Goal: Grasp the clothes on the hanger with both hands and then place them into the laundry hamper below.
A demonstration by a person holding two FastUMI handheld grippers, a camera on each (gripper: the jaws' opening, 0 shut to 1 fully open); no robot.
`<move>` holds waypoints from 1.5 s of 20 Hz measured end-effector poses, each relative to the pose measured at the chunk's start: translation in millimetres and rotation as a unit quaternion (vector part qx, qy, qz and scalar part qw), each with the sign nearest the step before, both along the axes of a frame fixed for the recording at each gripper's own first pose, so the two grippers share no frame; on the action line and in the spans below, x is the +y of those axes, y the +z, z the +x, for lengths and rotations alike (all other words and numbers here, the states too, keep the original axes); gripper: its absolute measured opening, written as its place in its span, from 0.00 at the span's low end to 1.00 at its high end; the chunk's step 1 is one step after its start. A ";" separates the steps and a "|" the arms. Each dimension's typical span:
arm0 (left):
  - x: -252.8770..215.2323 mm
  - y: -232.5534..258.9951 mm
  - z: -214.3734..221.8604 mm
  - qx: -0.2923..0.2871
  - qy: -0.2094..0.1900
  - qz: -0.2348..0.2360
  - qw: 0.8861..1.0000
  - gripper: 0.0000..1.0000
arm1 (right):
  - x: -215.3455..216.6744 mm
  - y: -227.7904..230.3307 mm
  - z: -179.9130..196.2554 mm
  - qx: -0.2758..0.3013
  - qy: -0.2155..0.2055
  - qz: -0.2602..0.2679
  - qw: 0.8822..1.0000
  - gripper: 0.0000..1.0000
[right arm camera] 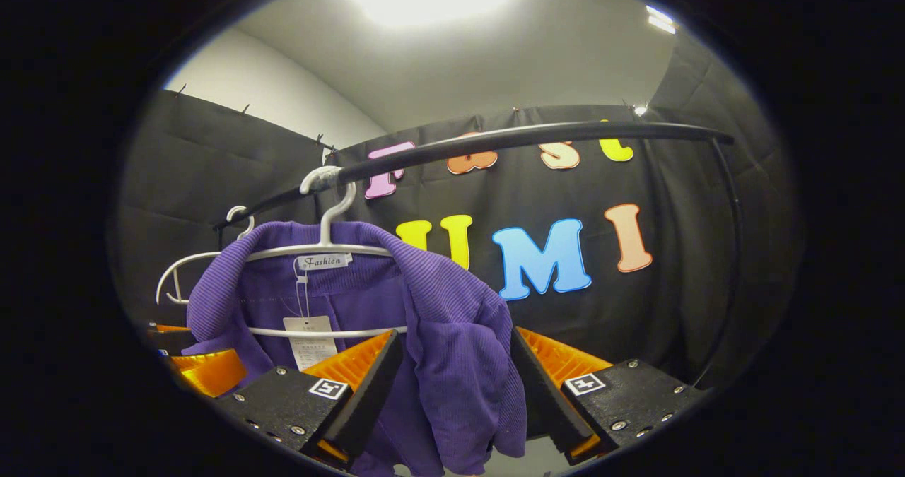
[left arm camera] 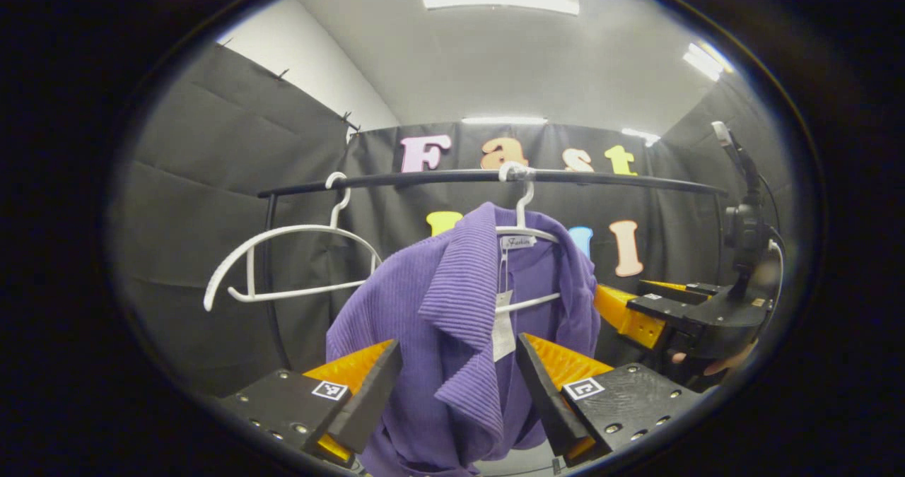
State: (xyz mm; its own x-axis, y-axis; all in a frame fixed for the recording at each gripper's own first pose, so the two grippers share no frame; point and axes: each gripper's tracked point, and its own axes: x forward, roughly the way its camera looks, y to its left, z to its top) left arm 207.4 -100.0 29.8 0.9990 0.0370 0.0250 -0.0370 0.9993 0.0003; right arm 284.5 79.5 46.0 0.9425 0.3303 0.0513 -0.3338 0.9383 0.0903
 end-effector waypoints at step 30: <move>-5.9 -10.4 20.4 -0.014 0.043 0.065 0.997 0.08 | 13.0 -14.9 52.9 -0.041 0.041 0.027 0.998 0.02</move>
State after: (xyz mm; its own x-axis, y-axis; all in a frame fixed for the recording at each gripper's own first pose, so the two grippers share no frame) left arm 227.8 -105.9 19.4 0.9912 0.1169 0.0627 -0.1241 0.9842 0.1264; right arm 337.4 92.5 31.1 0.9042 0.4008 0.1478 -0.4177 0.9019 0.1098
